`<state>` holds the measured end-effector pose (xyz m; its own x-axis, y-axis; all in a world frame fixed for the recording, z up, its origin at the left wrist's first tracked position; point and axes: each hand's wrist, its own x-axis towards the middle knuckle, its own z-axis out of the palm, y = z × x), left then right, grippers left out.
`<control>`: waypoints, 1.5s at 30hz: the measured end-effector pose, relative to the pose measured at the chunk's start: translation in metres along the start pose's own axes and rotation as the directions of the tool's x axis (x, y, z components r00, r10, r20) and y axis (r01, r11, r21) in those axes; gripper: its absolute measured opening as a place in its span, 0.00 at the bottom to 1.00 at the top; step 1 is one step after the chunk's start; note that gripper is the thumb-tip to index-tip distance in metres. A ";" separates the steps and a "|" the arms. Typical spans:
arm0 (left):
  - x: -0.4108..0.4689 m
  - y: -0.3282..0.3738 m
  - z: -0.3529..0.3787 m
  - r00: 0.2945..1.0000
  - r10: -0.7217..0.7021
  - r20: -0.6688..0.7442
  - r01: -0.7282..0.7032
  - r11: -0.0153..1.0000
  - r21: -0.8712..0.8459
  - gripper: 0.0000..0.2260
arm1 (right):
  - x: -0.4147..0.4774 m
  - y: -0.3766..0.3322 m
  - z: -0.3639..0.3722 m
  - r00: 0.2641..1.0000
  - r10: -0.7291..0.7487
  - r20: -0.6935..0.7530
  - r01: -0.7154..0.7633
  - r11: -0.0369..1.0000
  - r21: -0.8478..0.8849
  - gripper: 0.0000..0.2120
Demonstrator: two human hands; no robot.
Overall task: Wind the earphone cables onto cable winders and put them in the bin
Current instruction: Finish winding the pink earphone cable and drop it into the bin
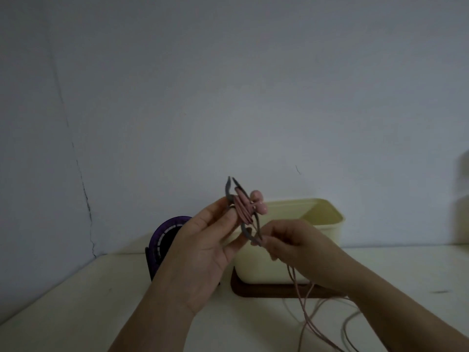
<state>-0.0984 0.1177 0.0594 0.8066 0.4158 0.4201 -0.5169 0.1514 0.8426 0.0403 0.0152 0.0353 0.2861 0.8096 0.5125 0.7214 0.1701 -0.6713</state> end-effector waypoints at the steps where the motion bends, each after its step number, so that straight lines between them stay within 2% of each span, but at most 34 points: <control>1: 0.001 0.000 -0.002 0.999 0.012 -0.033 -0.013 1.000 -0.009 0.16 | -0.001 -0.004 0.001 1.000 0.006 0.023 -0.004 0.994 -0.113 0.12; 4: 0.003 0.000 -0.008 0.988 0.050 -0.144 -0.055 0.998 -0.033 0.14 | -0.004 -0.013 0.002 0.990 0.064 0.129 -0.017 0.942 -0.335 0.10; 7: 0.005 -0.002 -0.014 0.975 0.076 -0.209 -0.073 0.997 0.021 0.12 | -0.009 -0.027 -0.003 0.982 0.073 0.173 0.004 0.913 -0.409 0.10; 10: 0.004 -0.004 -0.015 0.972 0.082 -0.221 -0.063 0.994 0.094 0.12 | -0.012 -0.044 -0.012 0.981 0.086 0.173 -0.015 0.926 -0.377 0.10; 14: 0.005 -0.009 -0.012 0.971 0.112 -0.213 -0.051 0.960 0.274 0.12 | -0.013 -0.054 -0.028 0.996 0.049 0.076 -0.029 0.969 -0.247 0.11; 16: 0.006 -0.011 -0.010 0.973 0.091 -0.212 -0.024 0.954 0.298 0.12 | -0.014 -0.055 -0.034 0.996 0.066 0.064 -0.052 0.977 -0.206 0.10; 19: 0.005 -0.009 -0.010 0.981 -0.012 -0.193 0.027 0.997 0.077 0.12 | -0.017 -0.054 -0.039 0.978 0.122 0.172 -0.084 0.973 -0.215 0.10; 22: 0.008 -0.002 -0.019 0.975 -0.124 -0.186 0.086 0.977 -0.197 0.10 | -0.018 -0.052 -0.036 0.962 0.178 0.206 -0.108 0.945 -0.310 0.11; 23: 0.008 -0.001 -0.023 0.973 -0.144 -0.180 0.088 0.954 -0.285 0.13 | -0.018 -0.049 -0.034 0.963 0.179 0.201 -0.099 0.930 -0.354 0.11; 25: 0.008 0.001 -0.028 0.972 -0.168 -0.166 0.089 0.912 -0.400 0.29 | -0.017 -0.045 -0.027 0.961 0.179 0.212 -0.068 0.893 -0.445 0.11; 26: 0.007 0.001 -0.028 0.971 -0.176 -0.160 0.093 0.899 -0.428 0.33 | -0.018 -0.046 -0.023 0.956 0.178 0.231 -0.052 0.883 -0.466 0.12; 28: 0.006 -0.001 -0.026 0.967 -0.201 -0.159 0.114 0.894 -0.433 0.29 | -0.018 -0.049 -0.015 0.943 0.163 0.291 -0.011 0.887 -0.462 0.12; 30: 0.007 -0.007 -0.022 0.947 -0.241 -0.214 0.146 0.913 -0.380 0.13 | -0.019 -0.053 -0.012 0.933 0.128 0.335 0.038 0.893 -0.448 0.12; 31: 0.009 -0.009 -0.020 0.938 -0.253 -0.239 0.159 0.923 -0.350 0.11 | -0.019 -0.055 -0.013 0.935 0.118 0.336 0.048 0.893 -0.447 0.12; 33: 0.009 -0.014 -0.019 0.932 -0.260 -0.252 0.190 0.944 -0.269 0.14 | -0.021 -0.059 -0.019 0.946 0.116 0.302 0.038 0.888 -0.459 0.12; 37: 0.007 -0.014 -0.013 0.934 -0.275 -0.230 0.235 0.954 -0.187 0.12 | -0.021 -0.065 -0.031 0.959 0.143 0.246 -0.002 0.868 -0.496 0.12; 45: 0.008 -0.013 -0.015 0.906 -0.358 -0.228 0.276 0.905 -0.325 0.09 | -0.023 -0.070 -0.038 0.966 0.130 0.225 0.000 0.867 -0.499 0.13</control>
<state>-0.0899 0.1326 0.0465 0.8502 0.5265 0.0026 -0.3386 0.5429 0.7685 0.0070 -0.0365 0.0907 0.2278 0.9304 0.2872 0.9399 -0.1331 -0.3145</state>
